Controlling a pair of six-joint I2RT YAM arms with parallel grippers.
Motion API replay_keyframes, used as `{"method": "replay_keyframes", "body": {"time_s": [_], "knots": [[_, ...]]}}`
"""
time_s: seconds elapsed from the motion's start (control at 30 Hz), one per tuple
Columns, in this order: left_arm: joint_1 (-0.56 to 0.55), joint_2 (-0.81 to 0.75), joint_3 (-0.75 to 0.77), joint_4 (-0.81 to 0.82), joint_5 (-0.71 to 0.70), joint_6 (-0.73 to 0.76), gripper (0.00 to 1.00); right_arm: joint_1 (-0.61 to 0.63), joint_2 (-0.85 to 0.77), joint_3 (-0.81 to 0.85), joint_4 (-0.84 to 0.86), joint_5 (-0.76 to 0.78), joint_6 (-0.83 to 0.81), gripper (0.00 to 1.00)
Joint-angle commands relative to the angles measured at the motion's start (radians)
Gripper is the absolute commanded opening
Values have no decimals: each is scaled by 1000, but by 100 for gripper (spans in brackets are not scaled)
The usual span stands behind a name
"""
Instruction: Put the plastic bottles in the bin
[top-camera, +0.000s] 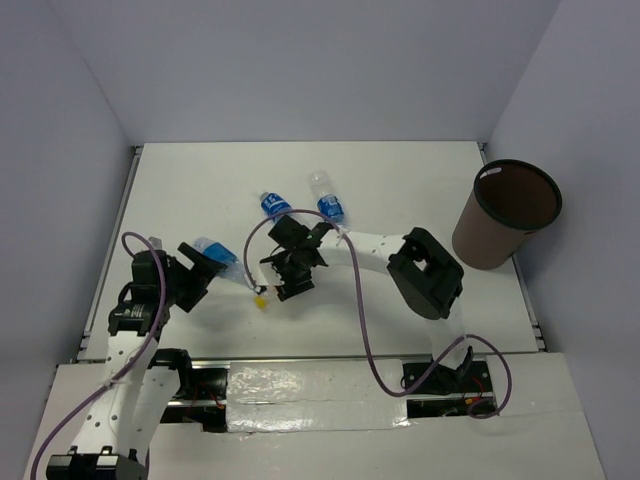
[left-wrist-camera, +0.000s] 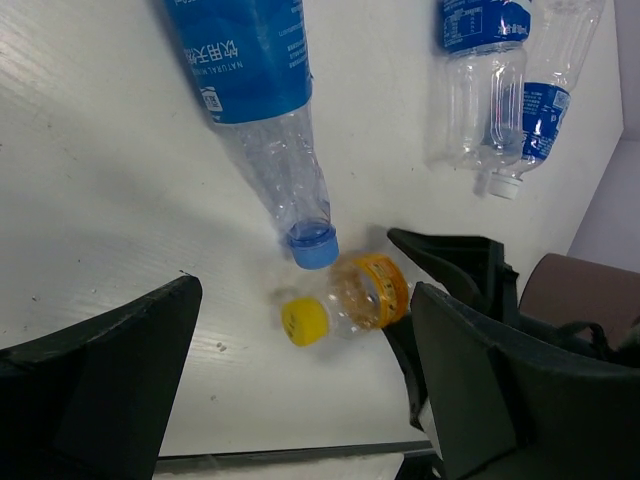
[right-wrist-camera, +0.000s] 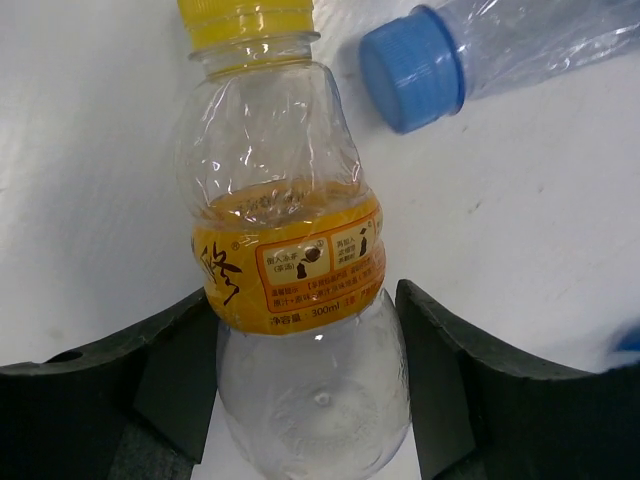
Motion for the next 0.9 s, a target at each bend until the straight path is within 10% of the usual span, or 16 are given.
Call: {"method": "replay_keyframes", "body": {"time_s": [0.0, 0.43, 0.73, 0.87], "knots": [[0, 18, 0, 56, -3, -13, 99, -28, -192, -42, 19, -49, 88, 48], [0, 110, -31, 174, 17, -18, 99, -557, -772, -26, -110, -118, 292, 37], [0, 230, -3, 247, 40, -6, 99, -1196, -990, -204, 171, -110, 641, 37], [0, 277, 32, 250, 42, 16, 99, -1252, -982, -255, 235, 34, 697, 33]]}}
